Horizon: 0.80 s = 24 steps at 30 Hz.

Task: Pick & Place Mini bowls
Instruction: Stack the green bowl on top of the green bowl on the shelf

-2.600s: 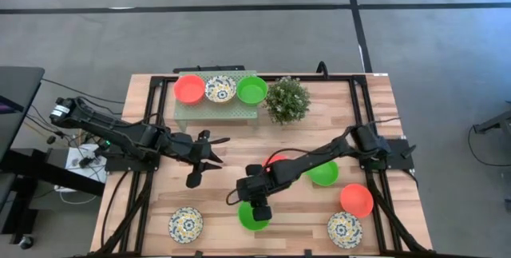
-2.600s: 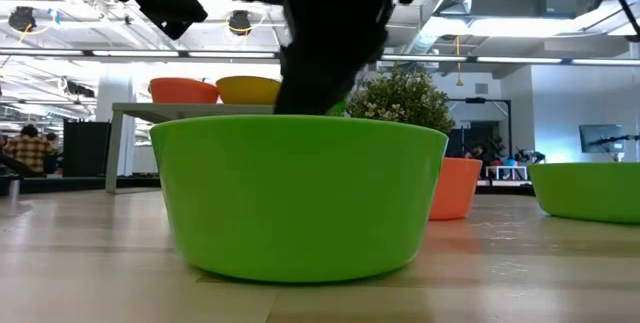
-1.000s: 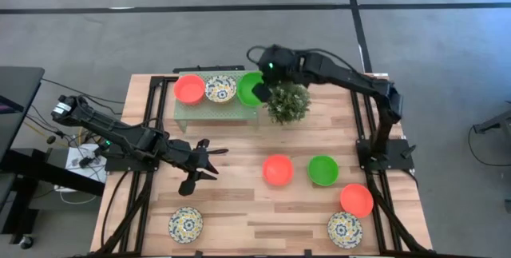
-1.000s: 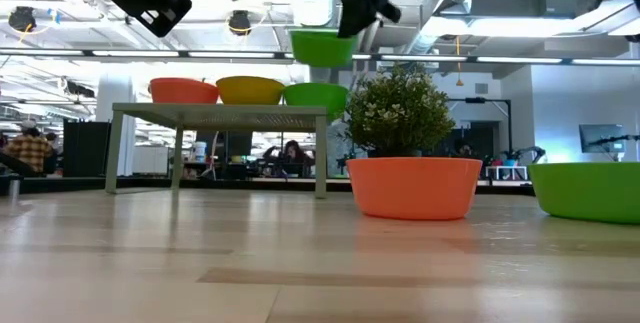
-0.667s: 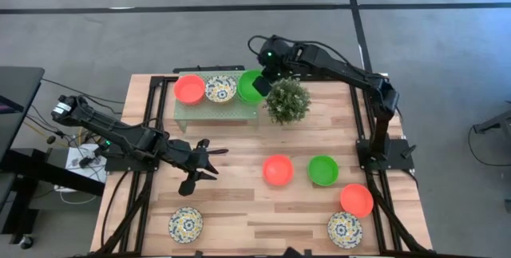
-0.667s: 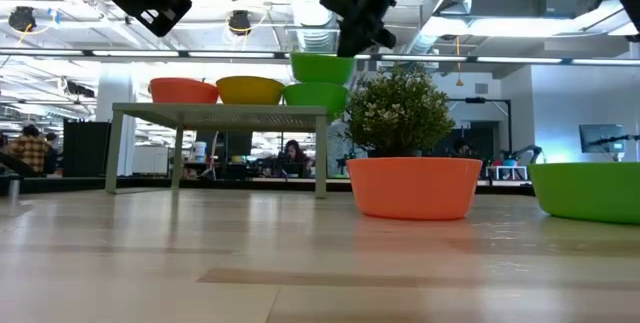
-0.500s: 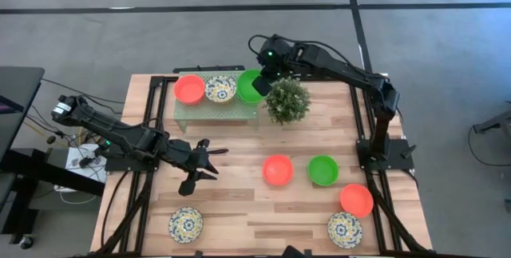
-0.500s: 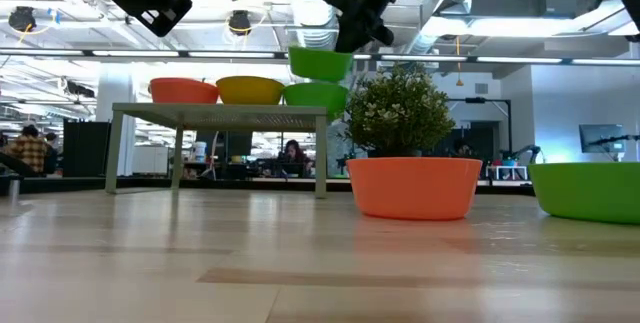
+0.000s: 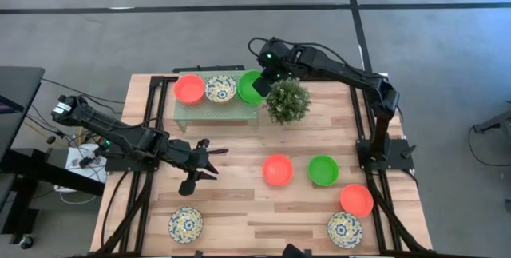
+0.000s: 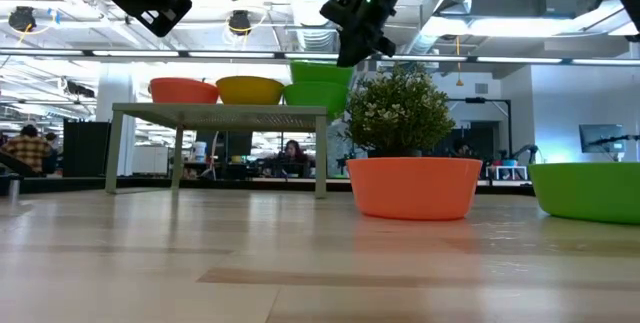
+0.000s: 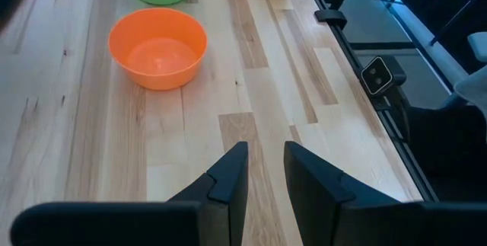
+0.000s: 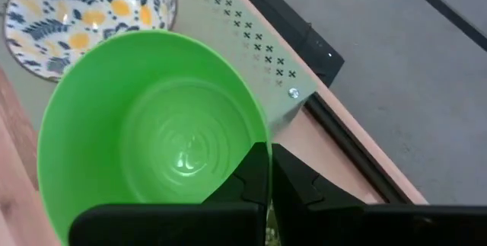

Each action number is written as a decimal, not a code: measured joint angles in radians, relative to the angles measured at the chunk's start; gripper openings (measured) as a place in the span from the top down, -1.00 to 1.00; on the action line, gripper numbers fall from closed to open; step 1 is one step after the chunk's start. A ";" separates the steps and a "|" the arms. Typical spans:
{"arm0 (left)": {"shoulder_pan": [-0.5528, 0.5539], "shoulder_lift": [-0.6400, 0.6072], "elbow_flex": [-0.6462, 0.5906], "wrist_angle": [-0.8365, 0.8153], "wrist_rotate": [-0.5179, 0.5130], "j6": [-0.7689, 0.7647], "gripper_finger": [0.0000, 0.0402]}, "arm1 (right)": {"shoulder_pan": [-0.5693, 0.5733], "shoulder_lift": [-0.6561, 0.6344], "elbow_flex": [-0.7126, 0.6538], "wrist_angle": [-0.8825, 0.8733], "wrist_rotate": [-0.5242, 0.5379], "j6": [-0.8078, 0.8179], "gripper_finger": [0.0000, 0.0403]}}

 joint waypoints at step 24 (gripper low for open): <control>0.000 0.000 0.000 0.000 0.000 0.000 0.56 | -0.031 0.080 0.002 0.024 -0.063 -0.023 0.92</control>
